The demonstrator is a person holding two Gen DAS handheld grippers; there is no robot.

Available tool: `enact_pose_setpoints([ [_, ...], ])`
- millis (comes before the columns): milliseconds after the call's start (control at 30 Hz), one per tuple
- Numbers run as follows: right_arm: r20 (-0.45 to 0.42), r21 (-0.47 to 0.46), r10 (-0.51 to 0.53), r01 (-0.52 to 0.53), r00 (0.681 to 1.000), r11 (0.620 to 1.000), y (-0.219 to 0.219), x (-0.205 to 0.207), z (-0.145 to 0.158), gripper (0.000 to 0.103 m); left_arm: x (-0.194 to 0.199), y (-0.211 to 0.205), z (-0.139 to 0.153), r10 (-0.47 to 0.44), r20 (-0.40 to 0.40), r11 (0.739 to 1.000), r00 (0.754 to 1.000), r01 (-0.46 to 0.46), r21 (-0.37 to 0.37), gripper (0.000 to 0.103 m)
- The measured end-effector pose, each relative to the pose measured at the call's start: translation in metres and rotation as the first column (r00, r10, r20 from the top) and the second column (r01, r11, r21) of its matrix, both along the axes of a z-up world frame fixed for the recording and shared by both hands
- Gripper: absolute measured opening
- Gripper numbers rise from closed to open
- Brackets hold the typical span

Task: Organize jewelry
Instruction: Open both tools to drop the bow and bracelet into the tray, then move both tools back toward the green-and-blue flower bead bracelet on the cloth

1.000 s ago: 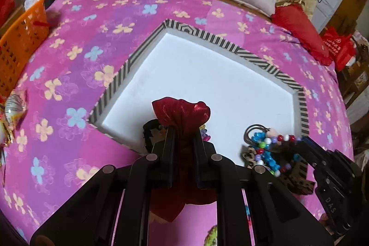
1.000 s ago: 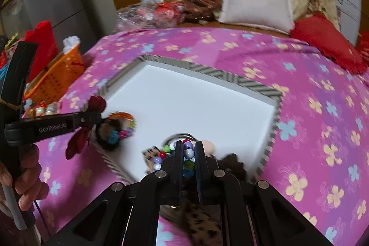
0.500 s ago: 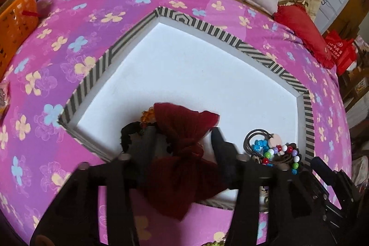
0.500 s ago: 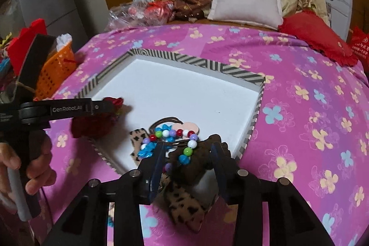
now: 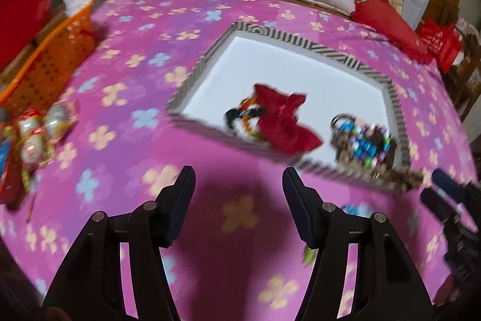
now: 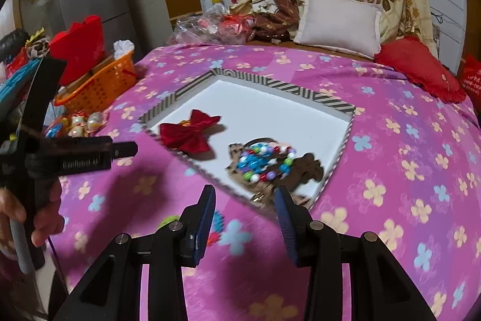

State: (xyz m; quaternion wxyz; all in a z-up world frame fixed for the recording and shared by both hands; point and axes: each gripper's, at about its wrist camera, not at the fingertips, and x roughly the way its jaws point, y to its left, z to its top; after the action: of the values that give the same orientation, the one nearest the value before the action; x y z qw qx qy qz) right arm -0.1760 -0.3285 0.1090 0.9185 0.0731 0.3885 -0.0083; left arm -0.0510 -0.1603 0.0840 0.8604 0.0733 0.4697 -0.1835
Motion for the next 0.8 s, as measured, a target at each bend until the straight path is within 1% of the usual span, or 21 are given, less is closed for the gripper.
enact_pose_setpoints([
  [100, 0.004, 0.012, 0.007, -0.007, 1.000, 1.000, 0.011, -0.009, 0.000, 0.041, -0.026, 0.010, 0.000, 0.004, 0.045, 0.999, 0.999, -0.006, 0.038, 0.060],
  [167, 0.001, 0.013, 0.013, -0.013, 1.000, 1.000, 0.019, -0.015, -0.001, 0.042, -0.039, 0.016, -0.002, 0.009, 0.059, 0.999, 0.998, -0.012, 0.051, 0.060],
  [300, -0.016, 0.000, 0.015, -0.015, 1.000, 1.000, 0.031, -0.022, -0.005, 0.042, -0.060, 0.022, -0.004, 0.014, 0.084, 0.998, 0.996, -0.019, 0.062, 0.060],
  [433, -0.033, 0.000, 0.023, -0.023, 0.999, 1.000, 0.035, -0.026, -0.010, 0.042, -0.078, 0.021, -0.008, 0.000, 0.105, 0.997, 0.994, -0.009, 0.079, 0.060],
  [800, -0.064, 0.009, 0.015, -0.014, 0.998, 1.000, 0.026, -0.026, -0.026, 0.042, -0.083, 0.016, -0.017, -0.004, 0.088, 0.996, 0.996, -0.004, 0.091, 0.060],
])
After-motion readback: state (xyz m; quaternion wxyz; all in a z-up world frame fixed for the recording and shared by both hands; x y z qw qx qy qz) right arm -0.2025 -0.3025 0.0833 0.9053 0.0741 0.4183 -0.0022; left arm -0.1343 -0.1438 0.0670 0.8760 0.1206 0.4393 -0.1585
